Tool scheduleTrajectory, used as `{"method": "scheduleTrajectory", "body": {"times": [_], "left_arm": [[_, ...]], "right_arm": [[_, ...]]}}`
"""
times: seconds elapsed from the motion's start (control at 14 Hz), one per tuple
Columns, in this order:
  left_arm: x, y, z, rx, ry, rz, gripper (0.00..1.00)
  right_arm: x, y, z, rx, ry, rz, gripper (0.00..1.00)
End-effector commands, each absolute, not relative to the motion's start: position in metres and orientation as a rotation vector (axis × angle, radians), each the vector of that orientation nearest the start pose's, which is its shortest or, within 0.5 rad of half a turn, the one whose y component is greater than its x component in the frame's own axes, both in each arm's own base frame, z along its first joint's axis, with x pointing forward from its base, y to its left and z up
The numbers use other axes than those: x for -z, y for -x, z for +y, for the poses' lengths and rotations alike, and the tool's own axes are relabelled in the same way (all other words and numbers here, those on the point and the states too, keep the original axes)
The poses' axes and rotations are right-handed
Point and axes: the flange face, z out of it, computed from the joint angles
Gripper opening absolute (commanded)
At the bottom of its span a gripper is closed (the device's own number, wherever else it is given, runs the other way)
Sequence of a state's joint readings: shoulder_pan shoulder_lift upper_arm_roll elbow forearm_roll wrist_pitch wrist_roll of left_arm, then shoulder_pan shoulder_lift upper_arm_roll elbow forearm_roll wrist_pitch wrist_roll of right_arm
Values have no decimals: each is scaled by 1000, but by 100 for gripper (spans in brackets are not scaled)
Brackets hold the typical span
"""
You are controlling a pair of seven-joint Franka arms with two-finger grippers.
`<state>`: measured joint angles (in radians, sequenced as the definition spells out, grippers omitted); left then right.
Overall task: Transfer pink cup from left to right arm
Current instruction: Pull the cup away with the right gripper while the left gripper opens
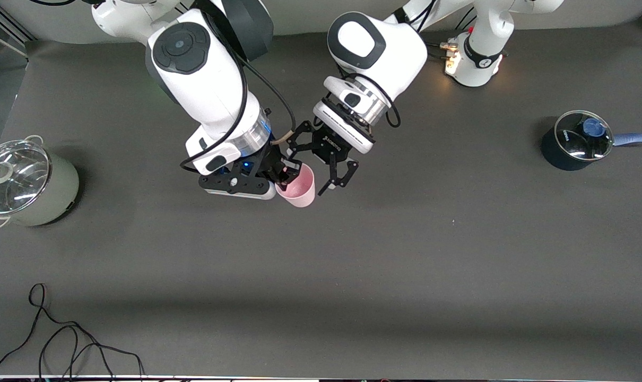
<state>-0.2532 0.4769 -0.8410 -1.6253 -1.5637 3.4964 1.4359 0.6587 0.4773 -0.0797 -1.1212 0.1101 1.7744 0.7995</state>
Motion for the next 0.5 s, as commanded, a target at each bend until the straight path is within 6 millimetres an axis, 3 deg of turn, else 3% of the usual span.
{"method": "scheduleTrajectory", "body": {"times": [0.0,0.14,0.29,0.43], "left_arm": [[-464,-472,-455,-1182,-2219,-483,100],[-463,-476,-451,-1187,-2225,-472,100],[-458,-493,-431,-1206,-2260,-412,100],[-449,-524,-397,-1239,-2314,-303,100]], "right_arm": [[-571,-584,399,162,2946,356,0],[-577,-587,385,161,2971,250,0],[-588,-599,342,122,3005,217,0],[-601,-606,301,113,3028,153,0]]}}
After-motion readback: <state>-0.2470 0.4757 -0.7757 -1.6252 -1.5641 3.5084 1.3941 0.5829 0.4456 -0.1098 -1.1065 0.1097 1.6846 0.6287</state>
